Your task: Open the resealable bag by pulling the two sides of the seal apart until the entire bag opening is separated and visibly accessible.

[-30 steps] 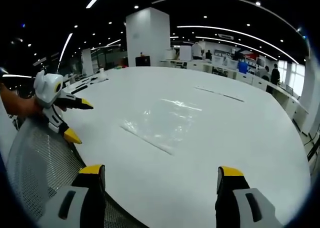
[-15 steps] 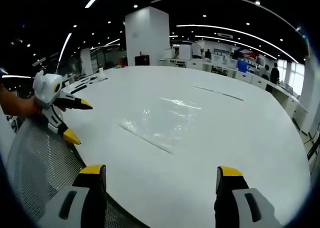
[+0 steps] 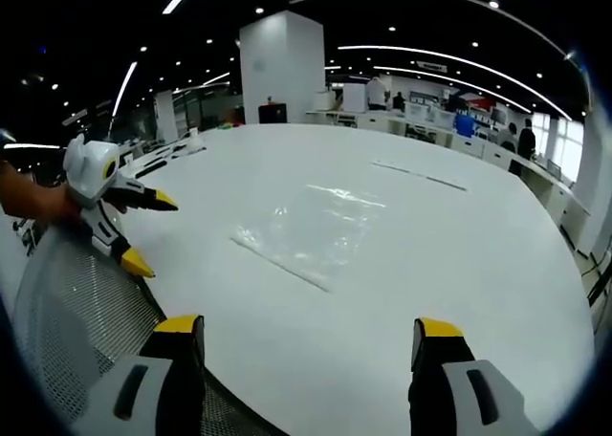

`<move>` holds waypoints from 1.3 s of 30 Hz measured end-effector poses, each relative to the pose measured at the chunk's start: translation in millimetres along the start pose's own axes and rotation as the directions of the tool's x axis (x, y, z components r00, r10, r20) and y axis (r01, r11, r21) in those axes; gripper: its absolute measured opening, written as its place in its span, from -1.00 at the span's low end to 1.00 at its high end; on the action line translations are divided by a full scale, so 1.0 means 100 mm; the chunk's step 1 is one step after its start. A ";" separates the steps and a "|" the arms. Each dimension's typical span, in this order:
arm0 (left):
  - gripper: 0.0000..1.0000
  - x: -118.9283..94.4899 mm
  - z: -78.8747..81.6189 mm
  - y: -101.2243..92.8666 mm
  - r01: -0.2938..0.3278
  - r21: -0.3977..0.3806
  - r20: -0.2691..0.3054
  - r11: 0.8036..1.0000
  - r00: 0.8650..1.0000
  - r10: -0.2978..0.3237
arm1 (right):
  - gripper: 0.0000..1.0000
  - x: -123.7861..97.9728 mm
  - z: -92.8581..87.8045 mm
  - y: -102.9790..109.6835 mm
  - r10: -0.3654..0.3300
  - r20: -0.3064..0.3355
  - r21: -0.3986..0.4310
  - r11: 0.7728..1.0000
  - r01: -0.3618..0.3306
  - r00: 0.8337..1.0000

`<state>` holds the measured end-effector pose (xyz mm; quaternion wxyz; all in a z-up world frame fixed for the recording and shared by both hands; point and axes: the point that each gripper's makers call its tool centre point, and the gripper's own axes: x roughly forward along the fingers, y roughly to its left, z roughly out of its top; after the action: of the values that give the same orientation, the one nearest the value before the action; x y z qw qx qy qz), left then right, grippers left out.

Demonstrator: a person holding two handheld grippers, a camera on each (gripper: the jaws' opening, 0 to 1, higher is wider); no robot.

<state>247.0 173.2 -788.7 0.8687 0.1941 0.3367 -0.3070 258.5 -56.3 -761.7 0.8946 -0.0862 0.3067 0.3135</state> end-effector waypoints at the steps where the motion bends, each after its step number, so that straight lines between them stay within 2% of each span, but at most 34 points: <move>1: 0.61 0.00 0.00 0.00 0.001 0.001 -0.002 1.000 1.000 -0.001 | 0.79 0.00 0.00 0.00 0.000 0.000 0.002 1.000 0.000 1.000; 17: 0.62 -0.01 -0.03 0.02 0.002 -0.030 -0.011 1.000 1.000 -0.002 | 0.78 -0.01 0.00 0.02 0.006 -0.006 -0.008 1.000 -0.006 1.000; 22: 0.60 -0.01 -0.06 -0.03 0.046 -0.026 -0.042 0.999 0.998 -0.047 | 0.76 -0.01 0.00 0.06 0.026 -0.025 -0.017 1.000 -0.026 0.999; 28: 0.55 -0.04 0.01 0.07 0.048 0.013 -0.045 0.999 0.998 -0.047 | 0.76 -0.02 0.05 0.10 0.052 -0.037 -0.018 0.998 -0.053 0.998; 31: 0.55 -0.02 0.09 0.16 0.046 0.015 -0.029 0.999 0.999 -0.046 | 0.74 0.00 0.08 0.10 0.064 -0.063 -0.057 0.996 -0.068 0.996; 35: 0.53 0.04 0.14 0.18 0.066 0.040 -0.025 0.997 0.998 -0.065 | 0.69 0.06 0.18 0.08 0.081 -0.066 -0.086 0.993 -0.087 0.995; 39: 0.49 0.09 0.20 0.17 0.081 0.070 -0.022 0.994 0.997 -0.080 | 0.52 0.14 0.23 0.06 0.114 -0.098 -0.113 0.986 -0.125 0.989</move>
<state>272.5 171.4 -779.2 0.8449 0.2140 0.3417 -0.3515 274.8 -36.3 -751.9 0.8525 -0.1347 0.3327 0.3800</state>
